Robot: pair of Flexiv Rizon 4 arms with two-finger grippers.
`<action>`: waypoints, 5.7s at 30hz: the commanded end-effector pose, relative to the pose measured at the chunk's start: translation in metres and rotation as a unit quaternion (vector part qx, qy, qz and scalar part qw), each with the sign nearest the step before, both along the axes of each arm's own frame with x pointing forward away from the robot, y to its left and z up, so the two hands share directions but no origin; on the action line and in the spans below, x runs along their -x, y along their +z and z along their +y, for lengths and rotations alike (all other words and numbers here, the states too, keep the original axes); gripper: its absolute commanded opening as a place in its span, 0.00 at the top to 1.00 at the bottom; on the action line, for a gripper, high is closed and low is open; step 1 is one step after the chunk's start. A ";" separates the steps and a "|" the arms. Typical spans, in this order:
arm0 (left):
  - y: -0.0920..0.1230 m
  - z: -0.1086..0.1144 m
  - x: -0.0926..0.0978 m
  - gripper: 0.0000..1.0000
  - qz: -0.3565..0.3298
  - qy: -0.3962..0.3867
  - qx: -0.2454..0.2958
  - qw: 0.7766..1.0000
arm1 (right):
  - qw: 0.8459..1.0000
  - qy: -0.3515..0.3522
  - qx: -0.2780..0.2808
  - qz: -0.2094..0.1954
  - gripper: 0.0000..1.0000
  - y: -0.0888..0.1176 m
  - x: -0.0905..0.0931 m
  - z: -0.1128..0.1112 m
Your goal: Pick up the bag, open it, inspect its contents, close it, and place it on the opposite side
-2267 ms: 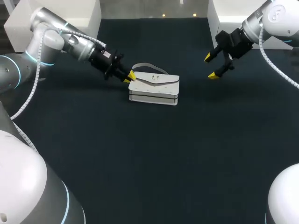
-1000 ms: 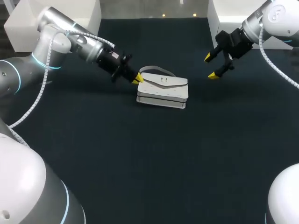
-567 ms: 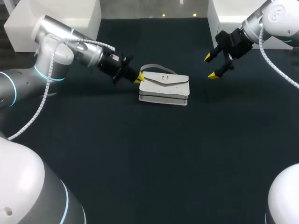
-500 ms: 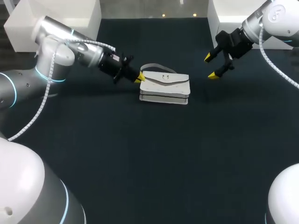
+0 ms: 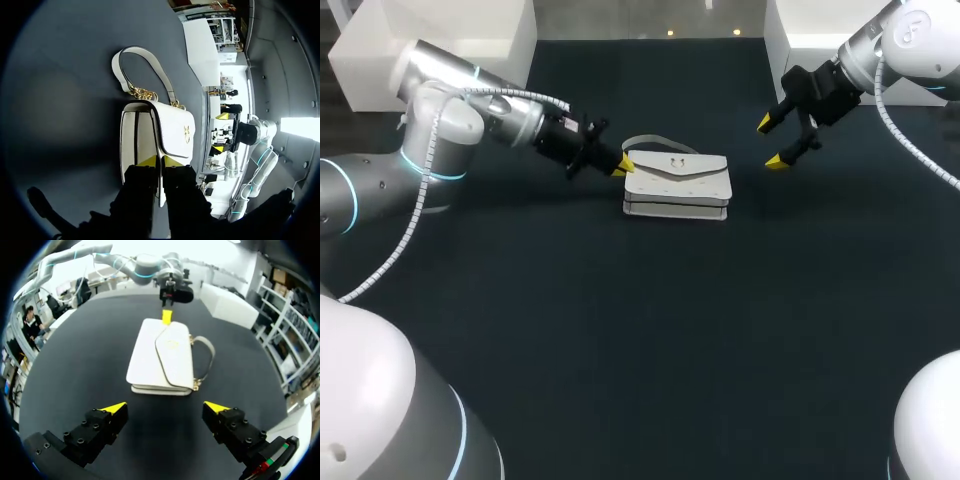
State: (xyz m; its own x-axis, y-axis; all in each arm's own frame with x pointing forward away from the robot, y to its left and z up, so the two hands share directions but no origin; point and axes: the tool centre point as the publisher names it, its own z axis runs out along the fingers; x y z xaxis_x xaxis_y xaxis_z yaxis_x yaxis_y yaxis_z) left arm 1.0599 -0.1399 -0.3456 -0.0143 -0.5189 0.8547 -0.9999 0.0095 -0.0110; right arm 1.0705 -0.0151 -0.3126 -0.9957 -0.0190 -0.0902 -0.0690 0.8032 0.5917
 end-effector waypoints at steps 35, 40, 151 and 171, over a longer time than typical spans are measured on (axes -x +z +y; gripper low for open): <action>-0.009 0.021 -0.017 1.00 0.020 -0.009 0.014 1.000 | 1.000 0.001 -0.001 0.001 0.00 0.000 -0.001 0.000; -0.008 0.022 -0.018 1.00 0.019 -0.011 0.013 1.000 | 1.000 0.001 -0.001 0.001 0.00 0.000 -0.001 0.000; 0.126 0.059 -0.024 0.00 -0.640 -0.460 -0.209 0.579 | 0.932 -0.161 0.259 -0.193 0.00 0.000 -0.017 0.088; 0.099 0.040 -0.034 0.00 -0.646 -0.468 -0.215 0.563 | 0.926 -0.177 0.245 -0.227 0.00 0.001 0.005 0.102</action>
State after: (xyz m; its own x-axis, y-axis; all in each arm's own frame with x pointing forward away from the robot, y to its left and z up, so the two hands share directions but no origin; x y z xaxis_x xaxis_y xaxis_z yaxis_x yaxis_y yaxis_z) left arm 1.0899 -0.0981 -0.2430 -0.9196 0.0751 -0.3855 0.2826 0.8083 -0.5166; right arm 1.0742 0.0867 -0.3110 -0.8275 0.1487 -0.5413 0.0956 0.9875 0.1252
